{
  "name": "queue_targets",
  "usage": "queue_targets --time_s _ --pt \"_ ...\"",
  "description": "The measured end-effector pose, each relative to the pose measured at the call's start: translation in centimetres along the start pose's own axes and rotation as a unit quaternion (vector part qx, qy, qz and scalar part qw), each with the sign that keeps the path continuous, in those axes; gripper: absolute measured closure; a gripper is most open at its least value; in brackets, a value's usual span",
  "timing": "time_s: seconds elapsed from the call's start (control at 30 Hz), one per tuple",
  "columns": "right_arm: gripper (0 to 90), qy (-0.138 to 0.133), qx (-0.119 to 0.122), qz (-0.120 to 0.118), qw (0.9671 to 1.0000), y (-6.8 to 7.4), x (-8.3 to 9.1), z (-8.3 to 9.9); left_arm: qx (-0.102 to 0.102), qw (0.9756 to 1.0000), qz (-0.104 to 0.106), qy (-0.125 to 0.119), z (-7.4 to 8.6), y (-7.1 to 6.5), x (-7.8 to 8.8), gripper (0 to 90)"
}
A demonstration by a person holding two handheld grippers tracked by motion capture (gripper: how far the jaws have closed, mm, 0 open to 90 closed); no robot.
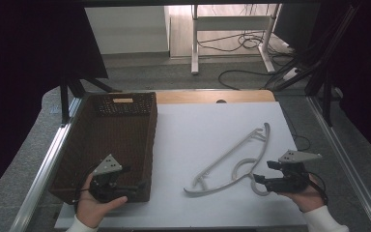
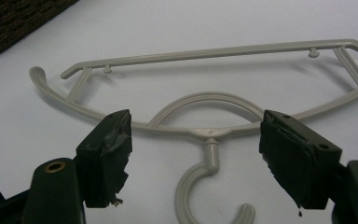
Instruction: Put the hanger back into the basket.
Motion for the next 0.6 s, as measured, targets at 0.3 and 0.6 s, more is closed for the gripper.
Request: queue_targets --time_s 0.3,0.6 --pt "26.0 -0.001 0.001 0.002 1.0 0.0 0.1 0.0 -0.006 1.0 0.005 0.0 -0.3 -0.5 -0.1 20.1" --pt "26.0 -0.006 -0.004 0.006 1.0 -0.4 0.4 -0.2 -0.017 0.9998 0.014 0.0 -0.9 -1.2 -0.4 21.0"
Point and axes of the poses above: each handheld gripper's, and its own axes: x roughly backward along the jaws, z roughly out of its underside, y roughly to its left, the point moved 8 cm from there along -x, roughly forward along the jaws, and after that the axes turned 14 degrees about -x, right-handed, at the moved point
